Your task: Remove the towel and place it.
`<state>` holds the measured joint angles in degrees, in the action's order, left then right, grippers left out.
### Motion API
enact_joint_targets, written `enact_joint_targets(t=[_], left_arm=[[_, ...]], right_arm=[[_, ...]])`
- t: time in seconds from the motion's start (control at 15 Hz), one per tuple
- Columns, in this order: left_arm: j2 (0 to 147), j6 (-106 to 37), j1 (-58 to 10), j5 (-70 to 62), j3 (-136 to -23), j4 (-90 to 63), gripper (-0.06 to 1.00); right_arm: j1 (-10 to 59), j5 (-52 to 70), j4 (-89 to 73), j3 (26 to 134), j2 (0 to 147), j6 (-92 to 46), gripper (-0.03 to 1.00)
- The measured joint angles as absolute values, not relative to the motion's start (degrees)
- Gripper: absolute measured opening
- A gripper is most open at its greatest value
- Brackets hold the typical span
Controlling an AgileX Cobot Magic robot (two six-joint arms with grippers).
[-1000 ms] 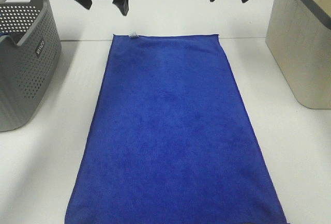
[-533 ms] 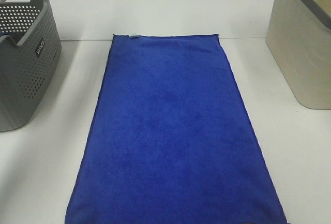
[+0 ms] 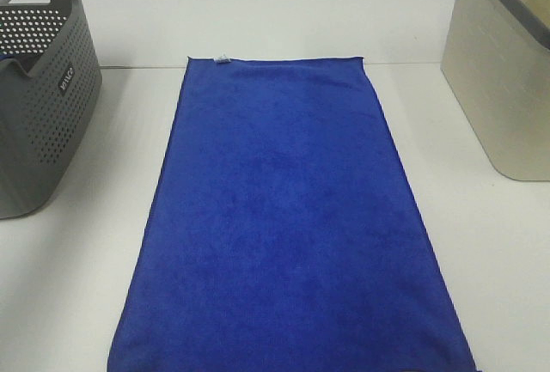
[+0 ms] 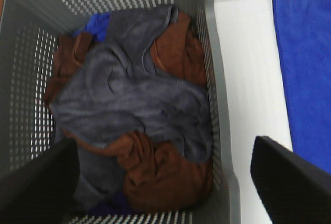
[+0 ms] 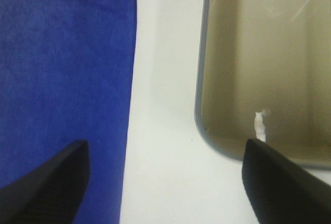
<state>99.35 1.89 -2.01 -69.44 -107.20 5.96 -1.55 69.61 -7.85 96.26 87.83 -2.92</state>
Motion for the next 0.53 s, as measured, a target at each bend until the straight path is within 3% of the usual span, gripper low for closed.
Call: enact_joint_targets(t=[0.07,0.13,0.2,0.27,0.53], left_arm=[[92.5,2.6,-2.0,-69.4,-99.4,6.6,0.84],[78.6,5.7,-2.0,-67.3,-83.5,9.3,0.84],[78.6,5.7,-2.0,-67.3,-83.5,9.3,0.84],[65.0,8.0,-2.0,-64.1,-70.2,11.7,0.84],[42.5,8.6,-2.0,-63.4,-51.1,12.6,0.84]], right_arm=[[-1.5,69.6,-7.6,90.7,82.6,-2.9,0.79],[-1.5,69.7,-7.7,77.5,69.3,-2.9,0.78],[-1.5,69.7,-7.7,77.5,69.3,-2.9,0.78],[-1.5,69.7,-7.7,66.5,57.4,-2.9,0.78],[-1.5,69.8,-5.8,50.7,37.5,-2.9,0.78]])
